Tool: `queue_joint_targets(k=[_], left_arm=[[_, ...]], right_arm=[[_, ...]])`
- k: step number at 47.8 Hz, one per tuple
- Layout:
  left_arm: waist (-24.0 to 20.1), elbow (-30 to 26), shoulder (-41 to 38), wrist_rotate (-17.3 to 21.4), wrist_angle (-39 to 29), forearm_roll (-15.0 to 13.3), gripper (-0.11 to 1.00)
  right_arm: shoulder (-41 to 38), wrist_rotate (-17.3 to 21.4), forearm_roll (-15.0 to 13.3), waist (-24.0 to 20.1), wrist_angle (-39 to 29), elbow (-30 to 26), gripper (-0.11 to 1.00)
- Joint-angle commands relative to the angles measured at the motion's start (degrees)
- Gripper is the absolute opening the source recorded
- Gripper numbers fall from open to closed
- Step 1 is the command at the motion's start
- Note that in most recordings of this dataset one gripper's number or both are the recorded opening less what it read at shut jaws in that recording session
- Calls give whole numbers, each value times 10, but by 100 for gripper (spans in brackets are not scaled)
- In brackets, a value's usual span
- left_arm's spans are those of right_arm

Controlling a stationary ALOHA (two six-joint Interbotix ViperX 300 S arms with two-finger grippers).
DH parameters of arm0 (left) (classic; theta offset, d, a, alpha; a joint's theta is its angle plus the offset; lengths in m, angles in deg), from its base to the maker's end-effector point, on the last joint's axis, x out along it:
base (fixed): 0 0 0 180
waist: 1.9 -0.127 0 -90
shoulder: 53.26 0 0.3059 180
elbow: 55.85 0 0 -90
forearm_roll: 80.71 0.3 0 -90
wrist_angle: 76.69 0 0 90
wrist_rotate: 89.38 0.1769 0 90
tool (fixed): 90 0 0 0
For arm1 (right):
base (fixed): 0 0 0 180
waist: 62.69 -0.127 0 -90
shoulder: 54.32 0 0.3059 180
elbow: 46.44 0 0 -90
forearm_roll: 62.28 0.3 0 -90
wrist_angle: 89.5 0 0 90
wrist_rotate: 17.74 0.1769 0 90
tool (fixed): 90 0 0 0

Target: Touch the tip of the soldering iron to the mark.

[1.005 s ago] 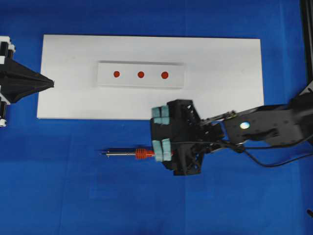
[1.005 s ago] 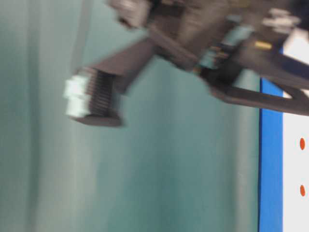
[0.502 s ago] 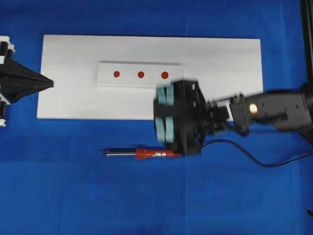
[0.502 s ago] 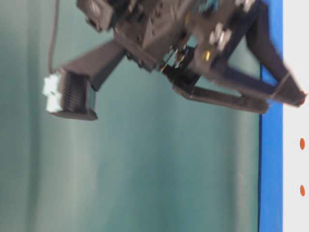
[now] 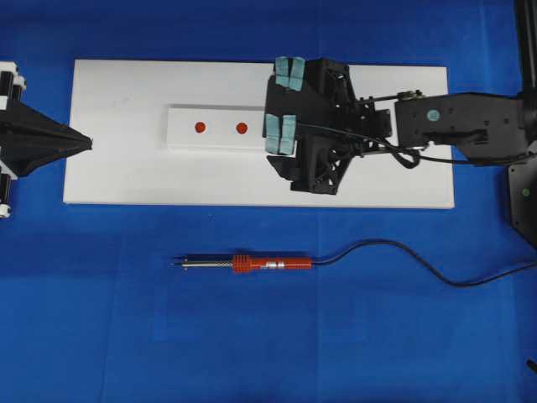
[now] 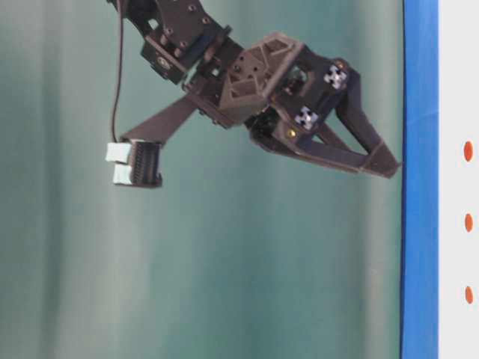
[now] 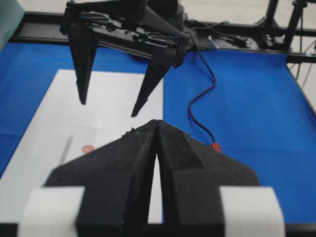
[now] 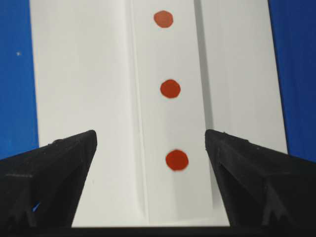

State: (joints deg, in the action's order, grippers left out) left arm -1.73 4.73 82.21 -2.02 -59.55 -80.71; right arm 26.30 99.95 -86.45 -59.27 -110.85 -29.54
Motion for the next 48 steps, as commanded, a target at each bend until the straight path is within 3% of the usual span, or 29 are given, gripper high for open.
queue_joint_targets(k=[1, 13, 35, 48], left_arm=[[0, -5, -2, -1, 4, 2, 0], [0, -5, -1, -2, 5, 2, 0], [0, -6, -1, -2, 6, 2, 0], [0, -5, -1, -2, 15, 2, 0]], right_arm=[[39, 0, -2, 2, -8, 3, 84], [163, -4, -2, 3, -19, 62, 84], [470, 4, 1, 3, -16, 248, 84], [584, 6, 14, 5, 24, 348, 83]])
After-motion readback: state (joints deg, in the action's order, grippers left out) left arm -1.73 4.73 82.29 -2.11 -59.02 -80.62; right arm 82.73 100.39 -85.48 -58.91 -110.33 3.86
